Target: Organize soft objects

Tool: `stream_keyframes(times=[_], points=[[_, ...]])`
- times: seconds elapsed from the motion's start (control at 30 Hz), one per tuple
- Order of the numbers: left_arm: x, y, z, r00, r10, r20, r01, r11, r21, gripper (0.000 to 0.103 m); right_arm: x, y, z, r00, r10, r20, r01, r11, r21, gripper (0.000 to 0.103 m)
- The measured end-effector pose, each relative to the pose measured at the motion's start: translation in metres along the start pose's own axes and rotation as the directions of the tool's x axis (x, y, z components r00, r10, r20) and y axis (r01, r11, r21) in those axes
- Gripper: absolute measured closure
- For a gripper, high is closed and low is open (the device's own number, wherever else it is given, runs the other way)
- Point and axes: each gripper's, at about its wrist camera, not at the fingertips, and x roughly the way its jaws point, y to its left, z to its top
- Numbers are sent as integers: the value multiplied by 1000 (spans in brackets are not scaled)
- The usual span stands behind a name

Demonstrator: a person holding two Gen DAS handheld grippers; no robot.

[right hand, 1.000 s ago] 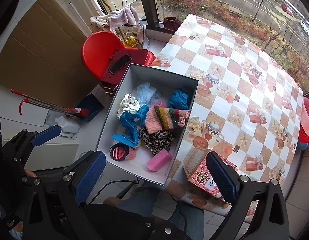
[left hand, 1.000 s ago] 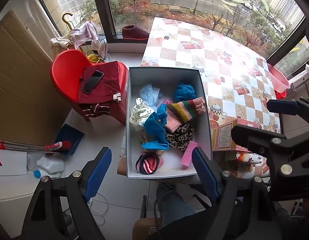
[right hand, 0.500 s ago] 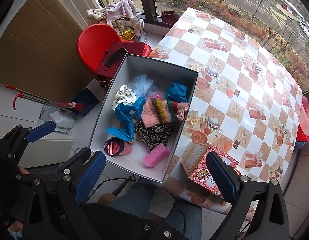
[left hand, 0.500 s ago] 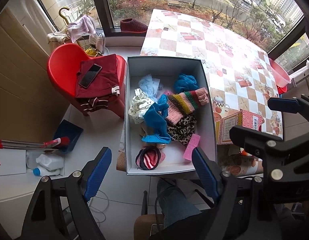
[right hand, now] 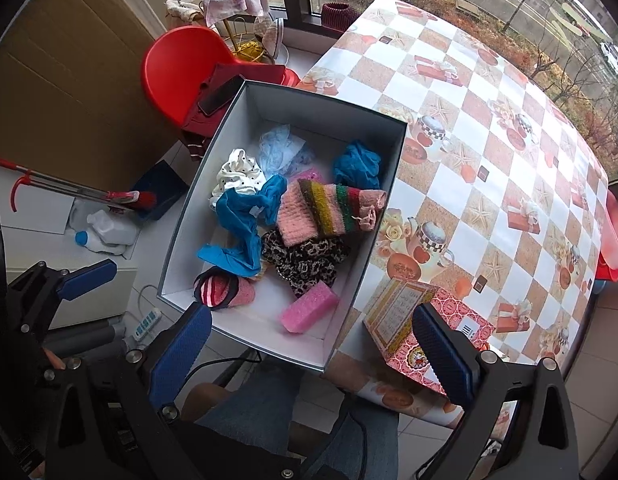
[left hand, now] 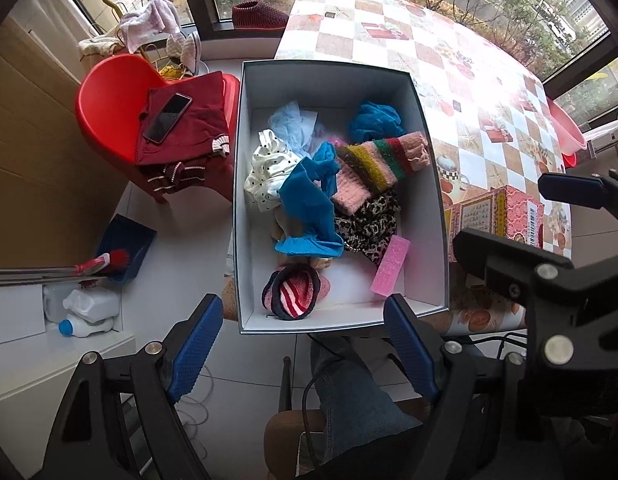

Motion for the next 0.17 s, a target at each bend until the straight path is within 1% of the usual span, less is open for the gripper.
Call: stream_keyframes(times=[0.07, 0.17], points=[[1, 1, 0, 1000, -26, 13, 26, 1000, 0, 18, 4, 1, 0, 1000, 6, -11, -6, 1000, 0, 2], [1, 3, 1, 999, -33, 24, 33, 999, -6, 18, 10, 1, 1, 1000, 9, -21, -9, 1000, 0, 2]])
